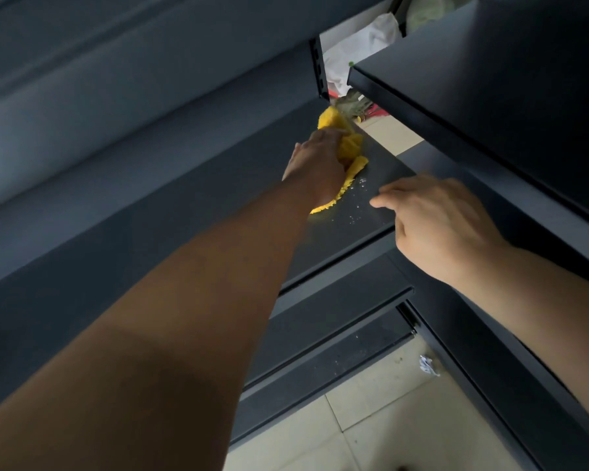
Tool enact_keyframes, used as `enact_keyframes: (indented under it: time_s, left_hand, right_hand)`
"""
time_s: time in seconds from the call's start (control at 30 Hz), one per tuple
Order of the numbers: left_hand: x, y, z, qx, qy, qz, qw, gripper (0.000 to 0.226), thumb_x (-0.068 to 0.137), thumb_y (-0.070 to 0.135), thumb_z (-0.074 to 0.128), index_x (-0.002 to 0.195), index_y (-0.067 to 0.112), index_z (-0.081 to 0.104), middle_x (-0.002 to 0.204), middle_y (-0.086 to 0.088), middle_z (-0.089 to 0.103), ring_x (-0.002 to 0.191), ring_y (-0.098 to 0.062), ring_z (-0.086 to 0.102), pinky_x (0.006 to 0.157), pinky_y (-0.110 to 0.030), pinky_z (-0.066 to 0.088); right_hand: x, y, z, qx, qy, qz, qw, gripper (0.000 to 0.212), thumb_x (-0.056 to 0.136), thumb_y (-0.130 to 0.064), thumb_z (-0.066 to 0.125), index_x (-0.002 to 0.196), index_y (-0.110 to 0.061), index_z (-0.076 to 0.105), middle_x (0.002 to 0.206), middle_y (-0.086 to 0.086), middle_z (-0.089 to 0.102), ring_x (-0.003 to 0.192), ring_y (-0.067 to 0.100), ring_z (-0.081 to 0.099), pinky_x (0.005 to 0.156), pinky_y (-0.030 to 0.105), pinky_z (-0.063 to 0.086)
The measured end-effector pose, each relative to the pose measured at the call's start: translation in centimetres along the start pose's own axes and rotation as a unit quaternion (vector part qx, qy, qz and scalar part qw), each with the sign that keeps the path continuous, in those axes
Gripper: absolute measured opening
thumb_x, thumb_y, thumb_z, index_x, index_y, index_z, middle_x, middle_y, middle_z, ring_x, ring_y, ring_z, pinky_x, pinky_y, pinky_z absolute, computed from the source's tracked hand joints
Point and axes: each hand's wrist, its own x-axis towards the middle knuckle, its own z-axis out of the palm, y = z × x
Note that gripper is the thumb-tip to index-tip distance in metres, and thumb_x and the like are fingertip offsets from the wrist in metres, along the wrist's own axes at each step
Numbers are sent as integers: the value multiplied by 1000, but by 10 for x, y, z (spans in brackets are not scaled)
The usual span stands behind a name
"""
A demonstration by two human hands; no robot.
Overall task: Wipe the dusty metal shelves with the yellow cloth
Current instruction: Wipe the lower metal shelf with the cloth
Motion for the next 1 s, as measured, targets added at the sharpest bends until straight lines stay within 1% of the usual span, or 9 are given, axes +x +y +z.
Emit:
enact_keyframes:
  time_s: [0.17, 0.37, 0.47, 0.57, 0.63, 0.73, 0.87, 0.93, 1.0]
  left_hand:
    - [-30, -26, -10, 25, 13, -47, 998, 52, 93, 20, 45, 144, 27, 34, 149, -3, 33, 133, -27, 36, 115, -39, 23]
    - [-72, -77, -29, 46, 10, -72, 996, 51, 94, 24, 42, 144, 26, 32, 148, -6, 33, 131, -31, 38, 112, -39, 27]
    - [-94, -105, -42, 61, 10, -101, 993, 52, 94, 28, 42, 145, 23, 31, 146, -8, 36, 130, -32, 39, 109, -40, 29]
    - [-115, -130, -57, 64, -2, -136, 989, 50, 94, 26, 43, 143, 22, 35, 143, -8, 41, 127, -35, 42, 105, -41, 33]
    - [-133, -145, -67, 65, -2, -162, 985, 49, 95, 27, 42, 143, 24, 34, 144, -7, 41, 127, -35, 41, 103, -40, 34]
    - [-169, -163, -75, 58, 10, -188, 980, 51, 96, 32, 40, 146, 24, 29, 146, -8, 37, 128, -36, 39, 104, -41, 32]
    - [-206, -160, -71, 46, 45, -208, 976, 52, 97, 31, 40, 145, 15, 28, 143, -14, 36, 127, -36, 37, 108, -44, 29]
    - [-214, -151, -65, 40, 57, -227, 971, 53, 97, 28, 40, 145, 12, 27, 143, -17, 36, 128, -37, 36, 111, -45, 25]
    - [-215, -141, -59, 34, 61, -252, 965, 55, 96, 30, 40, 145, 10, 25, 144, -18, 33, 130, -37, 33, 112, -44, 23]
  right_hand:
    - [-7, -27, 4, 3, -22, -22, 1000, 46, 85, -1, 51, 126, -19, 61, 126, 0, 63, 112, 24, 56, 92, 43, 47]
    - [-8, -75, 13, 8, -36, -43, 998, 48, 87, -4, 47, 132, -21, 55, 132, -2, 58, 118, 22, 51, 95, 39, 43]
    - [-12, -97, 15, 1, -43, -45, 998, 48, 89, -4, 46, 133, -21, 53, 134, -2, 57, 120, 22, 50, 97, 39, 42]
    - [-18, -115, 16, -12, -44, -44, 998, 48, 88, -4, 47, 133, -22, 53, 133, -2, 57, 119, 21, 51, 96, 38, 43]
    - [-23, -124, 16, -19, -49, -40, 998, 48, 87, -5, 48, 132, -22, 54, 129, -2, 60, 115, 21, 53, 93, 36, 44]
    - [-32, -134, 15, -32, -47, -20, 998, 45, 86, -5, 52, 128, -21, 57, 116, 0, 64, 107, 22, 55, 85, 34, 45]
    - [-46, -135, 13, -22, -52, 23, 998, 40, 86, -2, 57, 120, -24, 63, 108, -2, 64, 101, 20, 59, 76, 31, 47]
    - [-51, -130, 9, -15, -63, 42, 997, 33, 88, -6, 58, 114, -26, 66, 104, -4, 66, 96, 19, 62, 70, 28, 47]
    - [-54, -125, 5, -17, -56, 53, 997, 20, 91, -15, 58, 103, -26, 69, 96, -3, 65, 85, 19, 62, 62, 26, 41]
